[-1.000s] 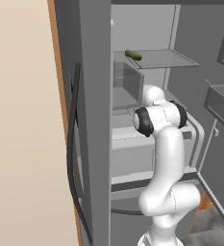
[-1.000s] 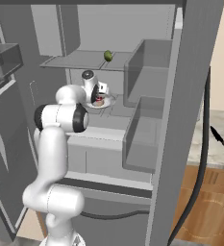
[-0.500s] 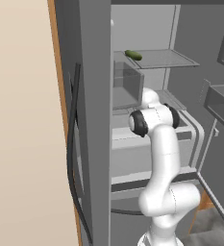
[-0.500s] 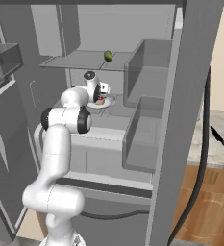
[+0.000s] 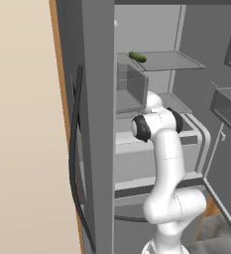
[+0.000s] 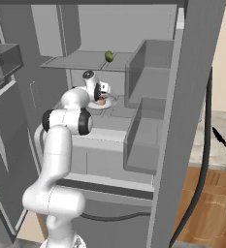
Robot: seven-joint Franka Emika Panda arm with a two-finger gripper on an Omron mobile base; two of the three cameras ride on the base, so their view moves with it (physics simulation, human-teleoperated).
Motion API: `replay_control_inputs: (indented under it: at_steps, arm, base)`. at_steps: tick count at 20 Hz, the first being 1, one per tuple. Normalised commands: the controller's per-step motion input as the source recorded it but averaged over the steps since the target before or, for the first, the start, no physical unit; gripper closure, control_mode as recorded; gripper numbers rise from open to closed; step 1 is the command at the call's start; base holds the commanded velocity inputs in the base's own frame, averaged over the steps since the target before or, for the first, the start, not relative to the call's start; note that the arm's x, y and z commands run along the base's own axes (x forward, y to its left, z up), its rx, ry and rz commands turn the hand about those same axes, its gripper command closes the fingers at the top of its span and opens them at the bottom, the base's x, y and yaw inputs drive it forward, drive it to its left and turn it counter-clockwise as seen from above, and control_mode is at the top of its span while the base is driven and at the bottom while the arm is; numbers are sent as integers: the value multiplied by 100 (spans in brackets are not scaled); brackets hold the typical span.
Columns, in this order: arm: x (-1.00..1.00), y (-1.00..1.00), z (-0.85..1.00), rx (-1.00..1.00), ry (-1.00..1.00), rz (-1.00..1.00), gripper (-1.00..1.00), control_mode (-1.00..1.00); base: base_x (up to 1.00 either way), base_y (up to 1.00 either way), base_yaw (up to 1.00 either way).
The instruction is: Retrieve the steak from the fridge and place it on the cutting board.
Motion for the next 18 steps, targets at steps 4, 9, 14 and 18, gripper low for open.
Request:
replay_control_inputs:
  at_steps: [4, 9, 14, 18]
  arm:
    - [0, 0, 0, 0, 0, 0, 100, -100]
    - [-6, 0, 0, 0, -8, 0, 100, -100]
    - [-9, 0, -1, 0, -18, 0, 100, -100]
    - [-13, 0, -15, 0, -8, 0, 100, -100]
  base:
    - [0, 0, 0]
    - [0, 0, 0]
    - [0, 0, 0]
    - [0, 0, 0]
